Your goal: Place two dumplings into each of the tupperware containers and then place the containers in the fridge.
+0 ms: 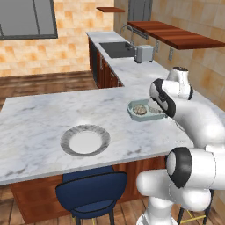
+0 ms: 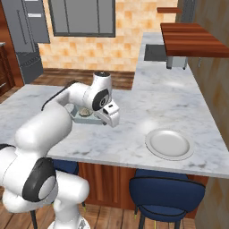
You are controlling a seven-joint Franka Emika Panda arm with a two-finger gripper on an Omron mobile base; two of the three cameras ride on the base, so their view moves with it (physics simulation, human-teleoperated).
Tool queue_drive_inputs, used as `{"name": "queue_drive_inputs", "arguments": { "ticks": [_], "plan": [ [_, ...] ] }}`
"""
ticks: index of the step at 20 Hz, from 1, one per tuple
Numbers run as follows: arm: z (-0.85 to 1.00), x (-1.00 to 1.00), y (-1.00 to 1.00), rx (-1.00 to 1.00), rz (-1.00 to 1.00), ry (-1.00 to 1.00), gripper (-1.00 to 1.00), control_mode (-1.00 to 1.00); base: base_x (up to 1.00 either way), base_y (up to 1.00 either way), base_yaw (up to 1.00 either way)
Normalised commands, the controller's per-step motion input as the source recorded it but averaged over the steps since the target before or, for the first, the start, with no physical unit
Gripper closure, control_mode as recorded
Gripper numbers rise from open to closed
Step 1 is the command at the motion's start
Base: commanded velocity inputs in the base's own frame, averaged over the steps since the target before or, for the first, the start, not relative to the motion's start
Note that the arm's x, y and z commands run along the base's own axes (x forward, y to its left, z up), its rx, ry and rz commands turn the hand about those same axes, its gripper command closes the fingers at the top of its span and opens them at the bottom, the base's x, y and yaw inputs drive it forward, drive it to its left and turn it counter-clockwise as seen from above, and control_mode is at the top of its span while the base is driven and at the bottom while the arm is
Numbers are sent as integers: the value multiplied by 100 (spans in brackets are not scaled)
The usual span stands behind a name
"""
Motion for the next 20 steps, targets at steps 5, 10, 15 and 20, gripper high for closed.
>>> {"name": "queue_drive_inputs", "arguments": {
  "ticks": [5,10,15,20],
  "plan": [
    [68,-100,65,0,0,0,100,-100,0,0,0],
    [22,-77,33,0,0,4,100,-100,0,0,0],
    [6,-37,40,1,0,3,100,-100,0,0,0],
    [61,-51,18,0,0,7,100,-100,0,0,0]
  ]
}}
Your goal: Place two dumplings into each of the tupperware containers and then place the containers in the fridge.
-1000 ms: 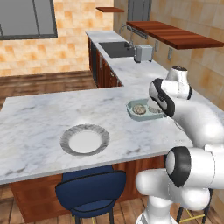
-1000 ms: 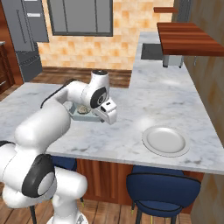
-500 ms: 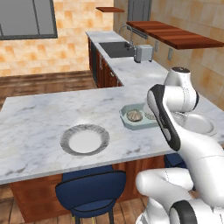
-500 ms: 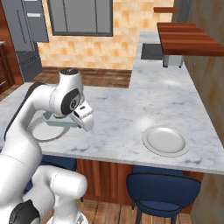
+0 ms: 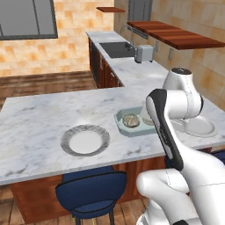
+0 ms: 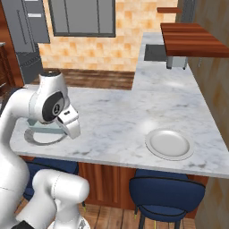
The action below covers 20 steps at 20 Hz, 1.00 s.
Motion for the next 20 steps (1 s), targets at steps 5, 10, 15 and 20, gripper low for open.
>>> {"name": "queue_drive_inputs", "arguments": {
  "ticks": [5,10,15,20],
  "plan": [
    [63,-50,-19,4,0,10,100,-100,0,0,0],
    [10,-51,-5,0,2,3,100,-100,0,0,0],
    [0,-29,1,0,0,0,100,-100,0,0,0],
    [0,-11,0,1,0,-7,100,-100,0,0,0]
  ]
}}
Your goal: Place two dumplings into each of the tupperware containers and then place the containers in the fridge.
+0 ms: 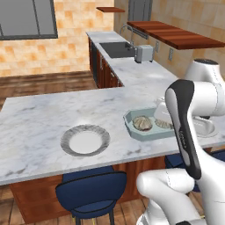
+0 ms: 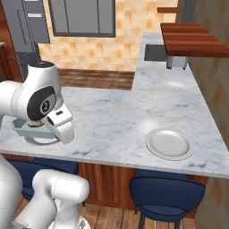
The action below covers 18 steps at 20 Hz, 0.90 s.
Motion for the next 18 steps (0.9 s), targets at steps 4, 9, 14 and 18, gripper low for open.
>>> {"name": "queue_drive_inputs", "arguments": {
  "ticks": [4,9,14,18],
  "plan": [
    [0,-9,0,0,0,-1,100,100,-29,0,0],
    [0,0,0,0,0,0,100,100,-98,11,0],
    [0,0,0,0,0,0,100,100,-80,96,3],
    [0,0,0,0,0,0,100,100,-37,100,0]
  ]
}}
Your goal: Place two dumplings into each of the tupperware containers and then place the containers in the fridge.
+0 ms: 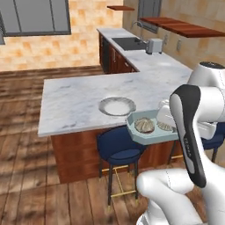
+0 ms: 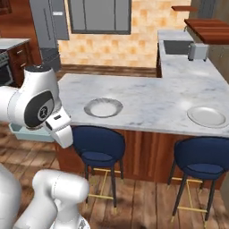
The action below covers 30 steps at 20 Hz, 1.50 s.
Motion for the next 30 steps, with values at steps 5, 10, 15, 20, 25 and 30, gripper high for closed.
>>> {"name": "queue_drive_inputs", "arguments": {
  "ticks": [5,10,15,20,25,30],
  "plan": [
    [0,0,0,0,0,0,100,100,-7,100,0],
    [0,0,0,0,0,0,100,100,24,100,0],
    [0,0,0,0,0,0,100,100,48,100,0],
    [0,0,0,0,0,0,100,100,60,100,0],
    [0,0,0,0,0,0,100,100,97,100,0],
    [0,0,0,0,0,0,100,100,84,100,-1]
  ]
}}
